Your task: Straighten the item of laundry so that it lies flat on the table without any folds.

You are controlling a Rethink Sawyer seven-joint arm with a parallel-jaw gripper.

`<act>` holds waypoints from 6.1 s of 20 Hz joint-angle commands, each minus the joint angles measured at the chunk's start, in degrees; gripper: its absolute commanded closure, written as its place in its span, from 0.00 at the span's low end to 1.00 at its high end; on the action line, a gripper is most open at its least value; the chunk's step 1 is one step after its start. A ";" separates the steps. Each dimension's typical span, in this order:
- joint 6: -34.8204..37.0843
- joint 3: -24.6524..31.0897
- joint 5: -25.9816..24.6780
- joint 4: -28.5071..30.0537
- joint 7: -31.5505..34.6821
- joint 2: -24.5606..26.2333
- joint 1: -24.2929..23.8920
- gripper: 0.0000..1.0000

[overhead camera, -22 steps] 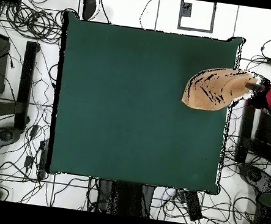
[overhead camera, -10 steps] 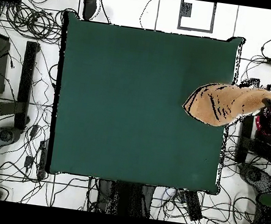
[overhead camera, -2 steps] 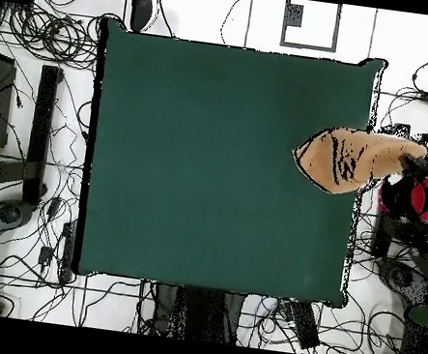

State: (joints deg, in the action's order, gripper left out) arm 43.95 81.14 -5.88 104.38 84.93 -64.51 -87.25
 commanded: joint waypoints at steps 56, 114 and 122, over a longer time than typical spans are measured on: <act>12.35 -19.29 -15.32 -2.24 1.26 -4.60 12.30 1.00; 60.53 -20.63 -39.98 -75.11 -42.83 34.91 27.42 1.00; 44.44 -24.91 -26.11 -38.57 -23.19 19.10 16.66 1.00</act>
State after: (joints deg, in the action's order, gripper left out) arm 96.90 61.45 -40.06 38.52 60.67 -31.75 -66.35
